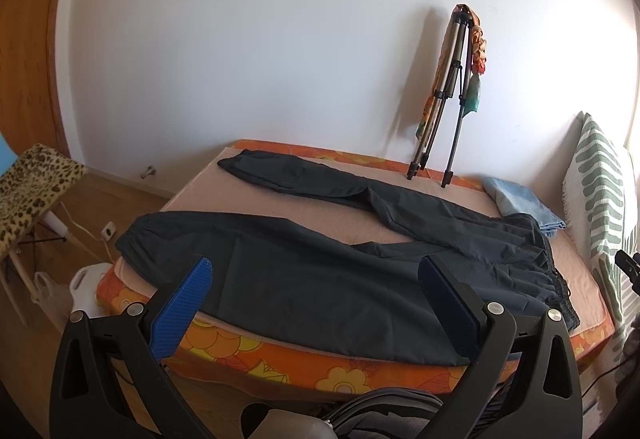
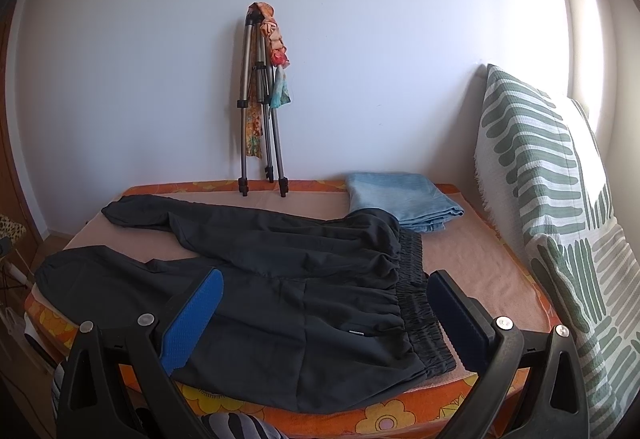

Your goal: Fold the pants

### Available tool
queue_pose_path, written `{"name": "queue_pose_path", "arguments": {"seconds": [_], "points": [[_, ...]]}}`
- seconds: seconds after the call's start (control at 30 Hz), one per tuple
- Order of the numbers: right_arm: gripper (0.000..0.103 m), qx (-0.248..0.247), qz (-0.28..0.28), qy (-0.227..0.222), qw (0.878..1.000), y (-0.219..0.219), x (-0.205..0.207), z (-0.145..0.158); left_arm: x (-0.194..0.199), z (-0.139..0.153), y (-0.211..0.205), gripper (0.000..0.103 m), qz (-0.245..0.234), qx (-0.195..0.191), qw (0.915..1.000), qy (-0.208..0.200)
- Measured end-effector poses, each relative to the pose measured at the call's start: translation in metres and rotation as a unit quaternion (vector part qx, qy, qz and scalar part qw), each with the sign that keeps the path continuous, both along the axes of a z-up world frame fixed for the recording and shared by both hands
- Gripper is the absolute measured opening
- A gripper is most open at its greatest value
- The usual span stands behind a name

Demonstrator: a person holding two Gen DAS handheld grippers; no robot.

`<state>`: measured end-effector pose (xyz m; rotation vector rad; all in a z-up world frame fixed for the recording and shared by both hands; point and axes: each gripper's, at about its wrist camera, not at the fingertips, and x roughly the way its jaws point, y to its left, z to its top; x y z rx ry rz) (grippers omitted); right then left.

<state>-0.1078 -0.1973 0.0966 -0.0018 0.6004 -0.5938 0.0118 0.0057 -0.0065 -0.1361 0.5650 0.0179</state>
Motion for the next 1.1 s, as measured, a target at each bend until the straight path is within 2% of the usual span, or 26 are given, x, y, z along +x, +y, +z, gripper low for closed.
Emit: {"name": "queue_pose_path", "arguments": {"seconds": [0.57,0.77,0.97,1.1], "points": [[0.103,0.006,0.017,0.013,1.000,-0.006,0.027,-0.002,0.019,-0.007,0.007,0.102,-0.010,0.002,0.9999,0.012],[0.102,0.008,0.054,0.019,0.998,-0.018,0.052,0.007,0.036,-0.009,0.031,0.090,-0.012,-0.020,0.9997,0.010],[0.100,-0.006,0.109,0.038,0.993,-0.029,0.097,0.018,0.064,-0.011,0.068,0.084,0.000,-0.016,0.9996,0.022],[0.095,-0.010,0.146,0.070,0.987,-0.038,0.140,0.023,0.089,-0.011,0.092,0.077,0.008,-0.003,0.9994,0.034]]}}
